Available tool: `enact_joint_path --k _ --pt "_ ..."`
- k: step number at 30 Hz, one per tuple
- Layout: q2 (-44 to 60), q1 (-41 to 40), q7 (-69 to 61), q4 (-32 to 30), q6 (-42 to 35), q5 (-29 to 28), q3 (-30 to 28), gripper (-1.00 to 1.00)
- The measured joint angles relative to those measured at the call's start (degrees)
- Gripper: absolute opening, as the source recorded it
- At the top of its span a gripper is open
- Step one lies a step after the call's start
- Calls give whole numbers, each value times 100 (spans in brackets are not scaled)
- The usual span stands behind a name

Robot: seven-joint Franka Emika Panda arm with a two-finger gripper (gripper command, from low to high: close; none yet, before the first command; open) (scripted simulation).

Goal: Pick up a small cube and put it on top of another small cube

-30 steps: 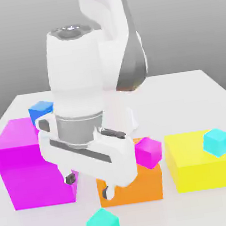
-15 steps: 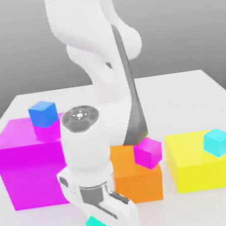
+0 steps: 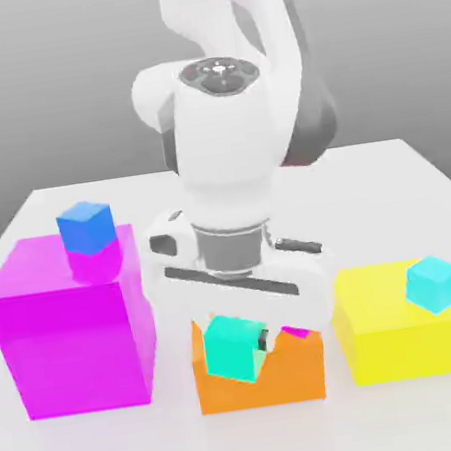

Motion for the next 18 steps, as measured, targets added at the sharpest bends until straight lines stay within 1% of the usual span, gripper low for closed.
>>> enact_joint_path --k 9,10,12,15,16,18 --pt "-1878 1020 -2032 -778 -1047 757 -110 -100" --pt "-1982 1116 -2198 -861 -1065 822 -128 -100" --pt "-1838 1176 -2319 -1012 -769 874 -114 -100" --pt "-1368 1167 -2343 -1229 -80 886 -58 -100" --pt "-1264 1161 -2343 -1273 68 886 -44 100" --pt "-1264 1161 -2343 -1273 68 886 -44 100"
